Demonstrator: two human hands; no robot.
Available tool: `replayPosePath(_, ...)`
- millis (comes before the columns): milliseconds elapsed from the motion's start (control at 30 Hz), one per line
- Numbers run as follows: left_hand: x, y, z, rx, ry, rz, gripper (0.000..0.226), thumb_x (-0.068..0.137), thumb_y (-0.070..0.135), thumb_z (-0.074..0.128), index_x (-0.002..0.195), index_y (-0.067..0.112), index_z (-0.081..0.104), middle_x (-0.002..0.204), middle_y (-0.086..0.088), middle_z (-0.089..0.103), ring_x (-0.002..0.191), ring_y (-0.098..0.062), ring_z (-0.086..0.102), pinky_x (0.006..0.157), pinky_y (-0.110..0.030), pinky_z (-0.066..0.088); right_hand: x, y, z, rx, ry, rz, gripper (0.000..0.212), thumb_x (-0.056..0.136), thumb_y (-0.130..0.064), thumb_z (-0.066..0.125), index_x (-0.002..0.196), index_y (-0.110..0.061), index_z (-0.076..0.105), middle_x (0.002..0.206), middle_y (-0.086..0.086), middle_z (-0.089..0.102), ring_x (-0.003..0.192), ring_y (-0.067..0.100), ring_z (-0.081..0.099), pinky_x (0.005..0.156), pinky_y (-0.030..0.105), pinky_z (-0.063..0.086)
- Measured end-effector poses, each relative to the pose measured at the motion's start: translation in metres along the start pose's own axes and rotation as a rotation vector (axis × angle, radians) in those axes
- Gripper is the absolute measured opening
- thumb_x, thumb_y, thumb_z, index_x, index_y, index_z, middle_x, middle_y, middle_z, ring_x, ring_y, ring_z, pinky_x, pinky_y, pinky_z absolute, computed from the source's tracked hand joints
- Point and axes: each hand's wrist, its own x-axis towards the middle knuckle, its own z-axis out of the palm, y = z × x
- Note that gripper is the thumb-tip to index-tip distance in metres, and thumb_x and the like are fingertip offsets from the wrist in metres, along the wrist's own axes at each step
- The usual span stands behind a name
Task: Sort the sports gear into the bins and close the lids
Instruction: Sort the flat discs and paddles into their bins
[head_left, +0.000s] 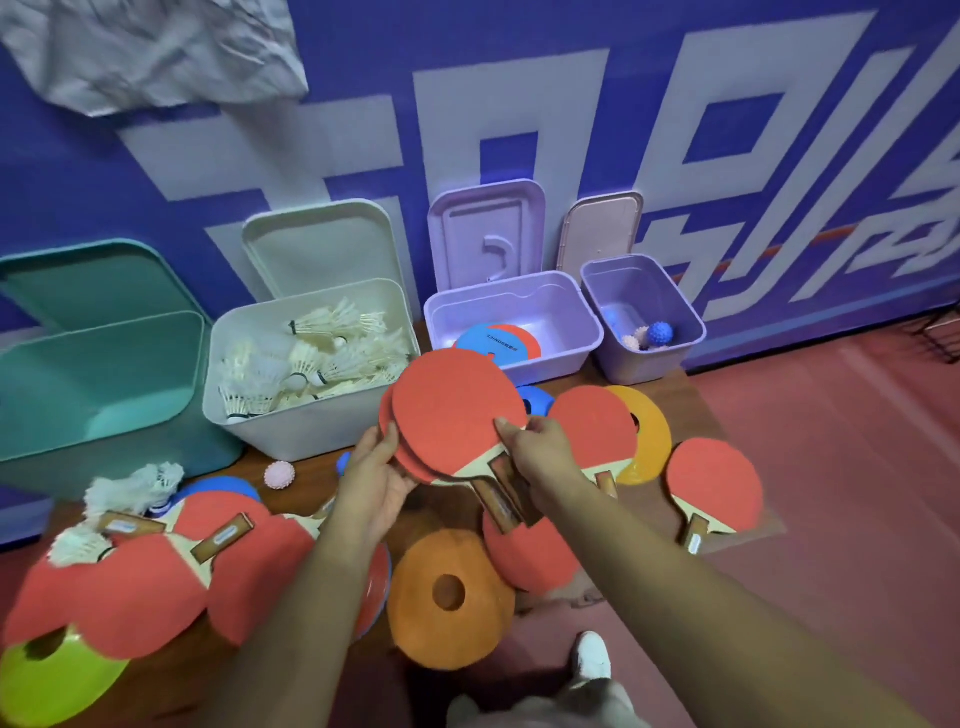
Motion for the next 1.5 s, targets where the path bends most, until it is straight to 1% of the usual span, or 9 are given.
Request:
replayPosePath(100, -0.012, 0.014, -0.010, -0.091, -0.002, 0.032, 0.026, 0.101, 0.017, 0.043, 0.122, 0.011, 0.057, 0.120, -0.011, 0.067, 0.103, -0.020, 0.068, 0.078, -0.042, 0.059, -0.013, -0.007, 0.023, -0.064, -0.012, -0.022, 0.031, 0.084, -0.033, 0.068, 0.088, -0.003, 0.066, 0.090, 0.017, 0.072, 0.081, 0.029, 0.070, 0.080, 0.046, 0.058)
replayPosePath(267, -0.029, 0.033, -0.028, -0.165, 0.044, 0.074, 0.040, 0.099, 0.023, 0.044, 0.135, 0.008, 0.049, 0.131, -0.014, 0.061, 0.117, -0.027, 0.061, 0.081, -0.042, 0.058, -0.021, -0.021, 0.052, -0.243, -0.063, -0.115, 0.024, 0.092, -0.029, 0.063, 0.098, -0.007, 0.065, 0.093, 0.008, 0.070, 0.088, 0.024, 0.067, 0.080, 0.036, 0.053)
replayPosePath(433, -0.037, 0.056, -0.046, -0.127, 0.059, 0.115, 0.044, 0.092, 0.033, 0.059, 0.129, 0.012, 0.049, 0.131, -0.026, 0.055, 0.092, -0.039, 0.062, 0.064, -0.052, 0.036, -0.014, -0.029, 0.084, -0.416, -0.146, -0.215, 0.036, 0.094, -0.033, 0.059, 0.114, -0.003, 0.061, 0.109, 0.010, 0.067, 0.104, 0.029, 0.063, 0.084, 0.031, 0.047)
replayPosePath(567, -0.043, 0.078, -0.059, -0.137, 0.136, 0.209, 0.029, 0.097, 0.012, 0.048, 0.126, 0.014, 0.052, 0.121, -0.015, 0.066, 0.104, -0.030, 0.067, 0.082, -0.054, 0.053, -0.009, -0.044, 0.111, -0.477, -0.299, -0.266, 0.036, 0.095, -0.031, 0.057, 0.120, -0.005, 0.059, 0.114, 0.010, 0.066, 0.105, 0.027, 0.061, 0.080, 0.027, 0.041)
replayPosePath(700, -0.053, 0.102, -0.086, 0.004, 0.250, 0.238, 0.024, 0.095, 0.002, 0.047, 0.117, 0.008, 0.053, 0.121, -0.020, 0.063, 0.107, -0.033, 0.063, 0.095, -0.055, 0.048, -0.012, -0.063, 0.141, -0.447, -0.455, -0.294, 0.031, 0.095, -0.028, 0.059, 0.119, -0.008, 0.058, 0.096, 0.002, 0.065, 0.083, 0.018, 0.063, 0.074, 0.027, 0.047)
replayPosePath(933, -0.060, 0.189, -0.155, 0.225, 0.405, 0.258, 0.016, 0.087, 0.018, 0.068, 0.100, 0.017, 0.059, 0.086, -0.008, 0.066, 0.066, -0.017, 0.062, 0.056, -0.032, 0.055, -0.019, -0.097, 0.222, -0.630, -0.685, -0.395, 0.031, 0.093, -0.028, 0.063, 0.118, -0.009, 0.062, 0.106, 0.005, 0.068, 0.091, 0.020, 0.065, 0.081, 0.030, 0.050)
replayPosePath(1233, 0.009, 0.293, -0.269, 0.168, 0.454, 0.261, 0.028, 0.088, 0.008, 0.064, 0.116, 0.008, 0.057, 0.099, -0.014, 0.068, 0.067, -0.019, 0.068, 0.060, -0.037, 0.058, -0.006, -0.120, 0.366, -1.070, -0.712, -0.691, 0.065, 0.074, -0.050, 0.076, 0.122, -0.016, 0.048, 0.108, 0.000, 0.066, 0.100, 0.021, 0.061, 0.082, 0.036, 0.050)
replayPosePath(1367, 0.053, 0.338, -0.319, 0.177, 0.443, 0.204, 0.031, 0.092, 0.007, 0.060, 0.122, 0.003, 0.054, 0.102, -0.016, 0.069, 0.073, -0.021, 0.070, 0.058, -0.036, 0.060, 0.008, -0.115, 0.429, -1.394, -0.586, -0.885, 0.044, 0.081, -0.037, 0.068, 0.111, -0.015, 0.045, 0.107, 0.008, 0.066, 0.095, 0.031, 0.062, 0.065, 0.034, 0.042)
replayPosePath(1500, 0.104, 0.358, -0.356, 0.263, 0.415, 0.130, 0.024, 0.093, 0.009, 0.060, 0.116, 0.006, 0.055, 0.098, -0.014, 0.066, 0.074, -0.022, 0.065, 0.077, -0.048, 0.056, 0.030, -0.100, 0.482, -1.434, -0.495, -0.874, 0.036, 0.088, -0.036, 0.061, 0.108, -0.013, 0.043, 0.102, 0.013, 0.066, 0.093, 0.036, 0.062, 0.065, 0.036, 0.041)
